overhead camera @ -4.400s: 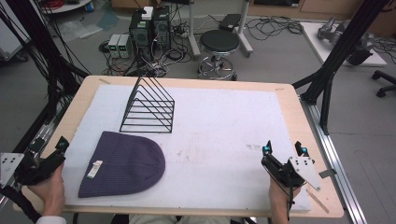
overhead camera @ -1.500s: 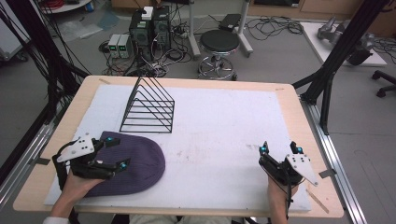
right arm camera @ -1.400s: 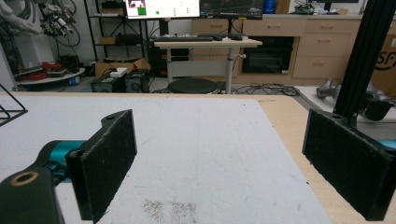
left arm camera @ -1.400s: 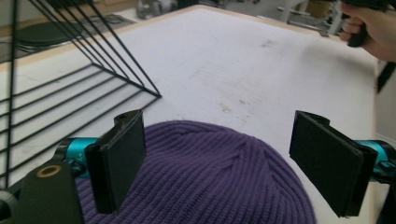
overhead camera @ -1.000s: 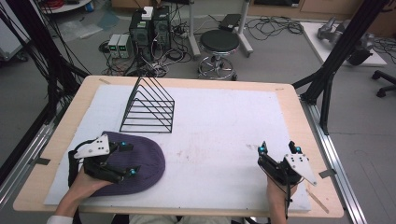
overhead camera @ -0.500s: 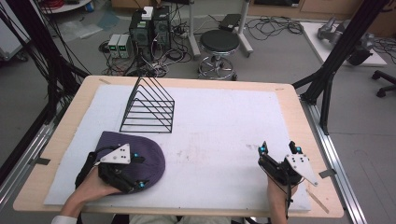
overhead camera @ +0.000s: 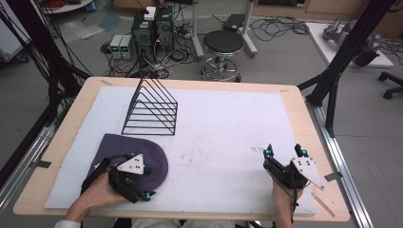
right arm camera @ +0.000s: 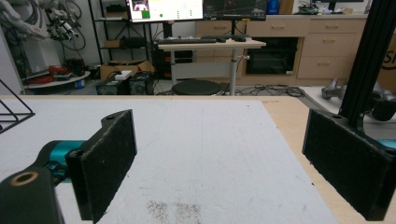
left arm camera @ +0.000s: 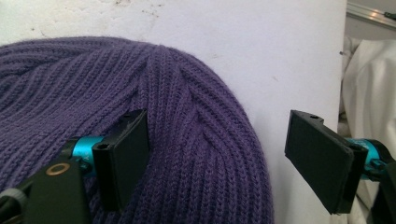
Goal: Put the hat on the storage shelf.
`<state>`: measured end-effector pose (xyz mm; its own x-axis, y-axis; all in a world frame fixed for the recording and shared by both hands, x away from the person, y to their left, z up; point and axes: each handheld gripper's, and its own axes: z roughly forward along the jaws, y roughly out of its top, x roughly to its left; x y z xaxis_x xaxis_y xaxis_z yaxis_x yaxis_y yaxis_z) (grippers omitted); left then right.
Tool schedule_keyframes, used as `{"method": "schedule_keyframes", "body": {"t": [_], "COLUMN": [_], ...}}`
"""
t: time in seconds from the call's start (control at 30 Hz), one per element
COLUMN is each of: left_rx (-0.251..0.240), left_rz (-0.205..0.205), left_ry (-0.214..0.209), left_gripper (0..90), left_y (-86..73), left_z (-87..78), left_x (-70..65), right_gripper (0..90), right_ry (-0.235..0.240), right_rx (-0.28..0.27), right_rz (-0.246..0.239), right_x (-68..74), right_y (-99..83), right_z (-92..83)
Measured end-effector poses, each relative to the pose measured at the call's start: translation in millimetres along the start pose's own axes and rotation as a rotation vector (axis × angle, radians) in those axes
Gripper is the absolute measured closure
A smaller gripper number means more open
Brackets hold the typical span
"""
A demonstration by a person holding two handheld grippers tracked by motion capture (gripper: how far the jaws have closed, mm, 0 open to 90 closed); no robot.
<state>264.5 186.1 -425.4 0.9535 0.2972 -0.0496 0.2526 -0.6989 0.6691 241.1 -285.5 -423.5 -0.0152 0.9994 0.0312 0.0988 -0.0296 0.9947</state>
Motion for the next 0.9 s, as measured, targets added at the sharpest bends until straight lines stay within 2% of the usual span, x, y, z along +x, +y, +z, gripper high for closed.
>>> {"method": "schedule_keyframes", "body": {"t": [0.17, 0.33, 0.47, 0.6, 0.77, 0.83, 0.87, 0.9], "left_rx": [0.022, 0.038, 0.051, 0.057, 0.054, 0.046, 0.041, 0.043], "left_rz": [0.014, 0.010, 0.032, 0.067, 0.075, 0.071, 0.067, 0.065], "left_ry": [0.022, 0.029, 0.044, 0.081, 0.101, 0.105, 0.107, 0.111], "left_gripper": [23.8, 25.0, 25.6, 28.0, 31.6, 34.5, 40.1, 40.1], "left_y": [-0.5, -0.5, -1.2, -2.2, -2.9, -3.6, -4.0, -4.0], "left_z": [2.7, 2.9, 3.9, 6.0, 5.7, 5.1, 4.6, 3.3], "left_x": [-0.7, -1.6, -2.2, -5.9, -6.9, -6.2, -5.6, -4.5], "right_gripper": [9.2, 9.2, 9.2, 9.3, 9.2, 9.2, 9.2, 9.2], "right_ry": [0.000, -0.002, -0.003, -0.003, -0.002, -0.002, 0.000, 0.000], "right_rx": [0.001, 0.000, 0.001, -0.001, 0.010, 0.008, 0.010, 0.010], "right_rz": [0.001, 0.001, 0.007, 0.014, 0.020, 0.017, 0.020, 0.020], "right_x": [0.2, -0.3, -0.5, -1.5, -1.5, -1.8, -1.5, -1.5], "right_y": [-0.1, -0.2, -0.3, -0.3, -0.8, -0.8, -0.8, -0.8], "right_z": [0.0, -0.3, -0.7, -0.7, -0.3, -0.1, -0.2, -0.2]}}
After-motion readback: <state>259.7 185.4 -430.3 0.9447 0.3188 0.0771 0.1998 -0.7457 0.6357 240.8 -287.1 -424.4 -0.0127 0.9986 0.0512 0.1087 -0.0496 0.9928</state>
